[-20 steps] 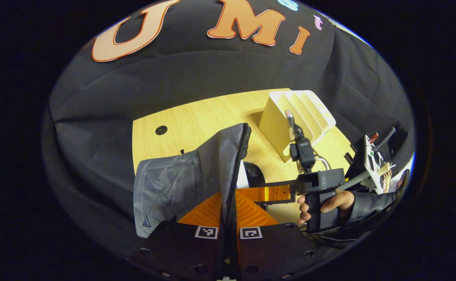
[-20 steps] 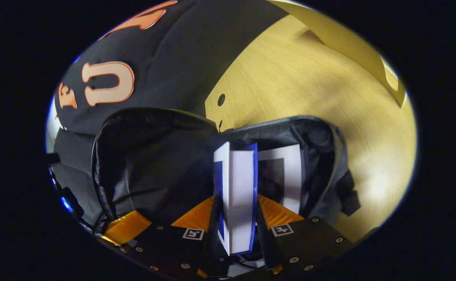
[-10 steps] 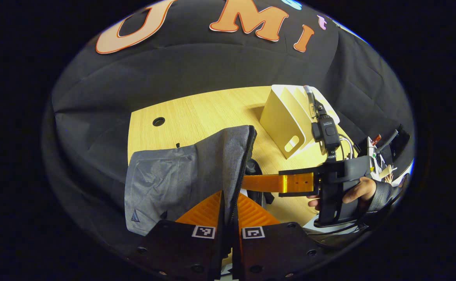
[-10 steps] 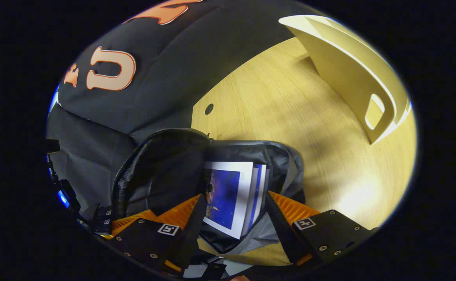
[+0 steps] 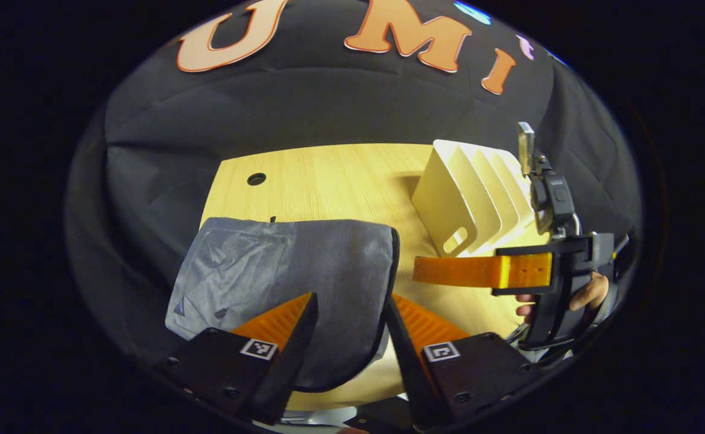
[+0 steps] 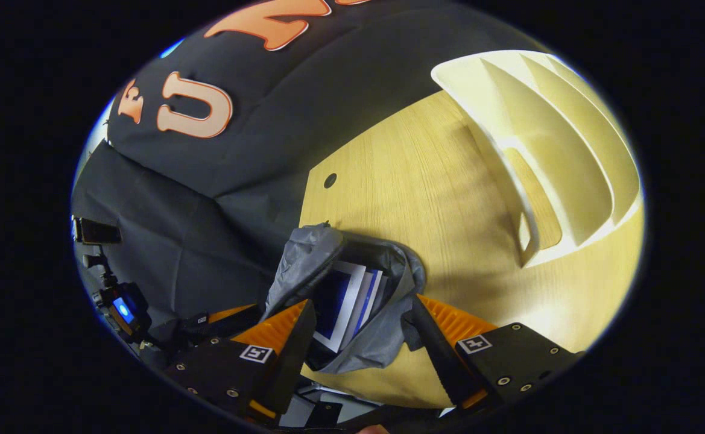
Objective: Open the schoolbag, grab two books from the bookshelf and put them into the schoolbag.
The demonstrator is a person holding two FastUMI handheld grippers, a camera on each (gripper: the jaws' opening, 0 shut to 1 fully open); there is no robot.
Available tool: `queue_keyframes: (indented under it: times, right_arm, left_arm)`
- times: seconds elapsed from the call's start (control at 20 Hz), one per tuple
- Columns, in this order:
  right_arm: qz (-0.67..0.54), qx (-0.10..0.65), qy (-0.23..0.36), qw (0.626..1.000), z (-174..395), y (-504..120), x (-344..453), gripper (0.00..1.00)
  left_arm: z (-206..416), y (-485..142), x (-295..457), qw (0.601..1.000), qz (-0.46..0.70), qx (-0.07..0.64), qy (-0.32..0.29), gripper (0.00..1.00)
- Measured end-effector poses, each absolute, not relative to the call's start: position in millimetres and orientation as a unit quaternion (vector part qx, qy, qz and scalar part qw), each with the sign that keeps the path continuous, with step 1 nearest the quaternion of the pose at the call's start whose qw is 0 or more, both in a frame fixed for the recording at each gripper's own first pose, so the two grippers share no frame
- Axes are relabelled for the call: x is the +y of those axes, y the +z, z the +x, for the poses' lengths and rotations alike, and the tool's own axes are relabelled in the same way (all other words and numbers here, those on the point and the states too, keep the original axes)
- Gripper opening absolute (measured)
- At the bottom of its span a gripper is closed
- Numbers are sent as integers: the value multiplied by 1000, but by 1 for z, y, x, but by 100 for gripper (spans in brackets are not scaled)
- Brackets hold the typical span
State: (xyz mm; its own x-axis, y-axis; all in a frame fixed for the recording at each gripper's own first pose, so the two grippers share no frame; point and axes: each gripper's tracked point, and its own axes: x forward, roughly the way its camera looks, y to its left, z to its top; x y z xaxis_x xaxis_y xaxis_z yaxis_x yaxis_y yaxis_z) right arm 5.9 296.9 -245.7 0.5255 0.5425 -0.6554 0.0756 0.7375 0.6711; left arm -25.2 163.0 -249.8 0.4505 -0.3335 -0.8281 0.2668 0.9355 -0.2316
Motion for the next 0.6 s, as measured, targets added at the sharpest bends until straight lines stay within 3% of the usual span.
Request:
queue_keyframes:
  times: [0.05, 0.2, 0.35, 0.6]
  right_arm:
    - [322, 465, 148, 811, 4, -244, 287, 95]
    - [299, 463, 156, 820, -4, -241, 256, 96]
    - [279, 454, 163, 831, -7, -234, 227, 97]
    - [236, 414, 159, 864, -2, -211, 183, 98]
  left_arm:
    - [-24, -249, 153, 853, -45, 492, -167, 84]
    - [-23, -246, 131, 867, -49, 477, -140, 86]
    - [-21, -237, 117, 877, -35, 468, -108, 98]
    - [-17, -219, 80, 897, -41, 431, -90, 98]
